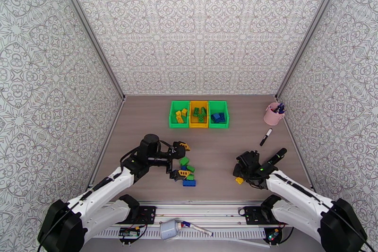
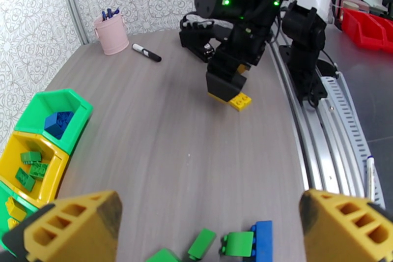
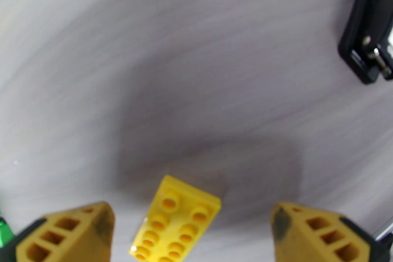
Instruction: Sort the legos into containers by color
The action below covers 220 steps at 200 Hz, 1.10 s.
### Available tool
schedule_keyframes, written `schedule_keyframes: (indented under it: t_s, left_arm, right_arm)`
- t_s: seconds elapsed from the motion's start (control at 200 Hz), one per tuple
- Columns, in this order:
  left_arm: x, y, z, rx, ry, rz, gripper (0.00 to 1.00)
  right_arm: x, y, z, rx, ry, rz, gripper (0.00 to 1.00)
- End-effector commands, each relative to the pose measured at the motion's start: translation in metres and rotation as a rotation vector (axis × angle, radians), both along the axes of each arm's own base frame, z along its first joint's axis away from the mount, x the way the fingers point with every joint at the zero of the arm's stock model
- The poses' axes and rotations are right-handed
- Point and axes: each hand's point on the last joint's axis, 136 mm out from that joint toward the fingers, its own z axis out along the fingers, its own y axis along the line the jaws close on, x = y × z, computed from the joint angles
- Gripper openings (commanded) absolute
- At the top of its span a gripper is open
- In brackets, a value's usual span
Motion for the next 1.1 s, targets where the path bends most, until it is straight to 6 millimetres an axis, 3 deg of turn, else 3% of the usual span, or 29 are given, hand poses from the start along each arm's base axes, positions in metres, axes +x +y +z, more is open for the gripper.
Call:
schedule_keyframes:
  t_s: [0.0, 0.38, 0.595, 0.83, 1.095]
  left_arm:
    - [-0.002, -0.001, 0.007, -0.011, -0.01, -0.03, 1.0]
    - [-0.003, -0.001, 0.006, -0.011, -0.009, -0.035, 1.0]
    - [-0.002, -0.001, 0.006, -0.011, -0.002, -0.029, 1.0]
    - [0.003, -0.002, 0.008, -0.024, 0.014, -0.007, 1.0]
    - [0.009, -0.001, 0.014, -0.037, 0.014, 0.034, 1.0]
  right_arm:
    - [0.008, 0.015, 0.003, 0.045, -0.006, -0.02, 0.82]
    - [0.005, 0.02, -0.014, 0.017, 0.066, -0.001, 0.51]
    - [0.008, 0.02, -0.014, 0.009, 0.059, -0.006, 0.37]
    - [0.02, 0.026, 0.0, 0.033, 0.002, 0.011, 0.35]
    - [0.061, 0.052, 0.038, 0.048, -0.141, 0.144, 0.34]
